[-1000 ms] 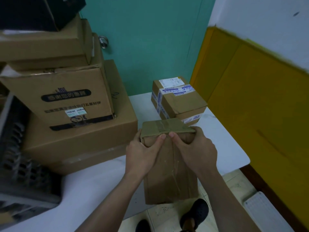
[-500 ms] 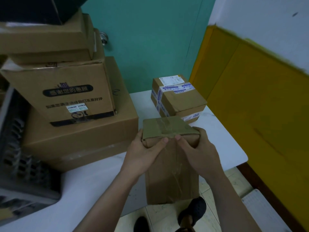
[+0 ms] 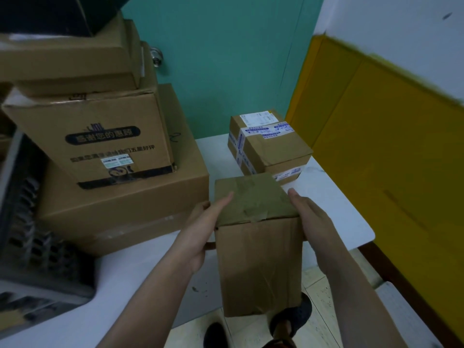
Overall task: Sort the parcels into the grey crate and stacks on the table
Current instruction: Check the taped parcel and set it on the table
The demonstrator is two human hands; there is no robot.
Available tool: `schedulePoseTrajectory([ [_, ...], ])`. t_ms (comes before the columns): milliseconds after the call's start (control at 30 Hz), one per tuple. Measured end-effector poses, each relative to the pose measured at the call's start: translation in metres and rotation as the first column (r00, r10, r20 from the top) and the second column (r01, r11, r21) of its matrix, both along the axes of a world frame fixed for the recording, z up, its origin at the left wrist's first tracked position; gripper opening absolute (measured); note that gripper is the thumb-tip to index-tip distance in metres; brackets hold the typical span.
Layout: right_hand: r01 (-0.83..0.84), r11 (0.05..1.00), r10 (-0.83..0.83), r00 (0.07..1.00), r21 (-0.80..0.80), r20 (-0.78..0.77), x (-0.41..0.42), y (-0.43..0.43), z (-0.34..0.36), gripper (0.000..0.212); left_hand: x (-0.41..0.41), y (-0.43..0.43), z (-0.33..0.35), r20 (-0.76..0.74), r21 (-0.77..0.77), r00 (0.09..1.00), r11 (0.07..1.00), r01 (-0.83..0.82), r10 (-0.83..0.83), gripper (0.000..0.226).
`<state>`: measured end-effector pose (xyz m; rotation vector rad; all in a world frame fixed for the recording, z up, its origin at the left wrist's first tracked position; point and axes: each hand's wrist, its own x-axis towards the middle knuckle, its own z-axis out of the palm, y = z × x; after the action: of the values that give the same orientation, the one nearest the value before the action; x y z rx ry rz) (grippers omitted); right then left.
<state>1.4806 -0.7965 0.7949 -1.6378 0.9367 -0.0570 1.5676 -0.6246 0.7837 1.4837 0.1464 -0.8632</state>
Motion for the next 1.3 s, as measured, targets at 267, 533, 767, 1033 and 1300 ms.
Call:
schedulePoseTrajectory([
  [267, -0.050, 0.998, 0.052, 0.998, 0.047, -0.040, -0.003, -0.006, -0.002, 0.022, -0.001, -0.004, -0.011, -0.051, 0.083, 0.998, 0.995, 0.047, -0.043, 0.034],
  [533, 0.110, 0.989, -0.106, 0.993, 0.101, -0.047, 0.004, -0.008, 0.004, 0.061, 0.007, -0.012, -0.007, -0.081, 0.071, 0.996, 0.996, 0.048, -0.042, 0.029],
  [767, 0.123, 0.992, -0.124, 0.990, -0.022, -0.068, 0.015, -0.017, 0.019, 0.082, 0.017, -0.017, -0.007, -0.130, 0.049, 0.991, 0.999, 0.012, -0.006, 0.044],
  [1033, 0.022, 0.998, -0.021, 1.000, 0.063, -0.020, 0.012, -0.021, 0.017, 0.043, 0.011, -0.016, -0.012, -0.113, -0.005, 0.991, 0.997, -0.073, 0.072, 0.033],
  [1300, -0.031, 0.999, 0.031, 0.999, -0.017, -0.016, 0.007, -0.024, 0.011, 0.045, 0.010, -0.021, 0.001, -0.045, 0.009, 0.998, 0.999, -0.038, 0.039, 0.033],
])
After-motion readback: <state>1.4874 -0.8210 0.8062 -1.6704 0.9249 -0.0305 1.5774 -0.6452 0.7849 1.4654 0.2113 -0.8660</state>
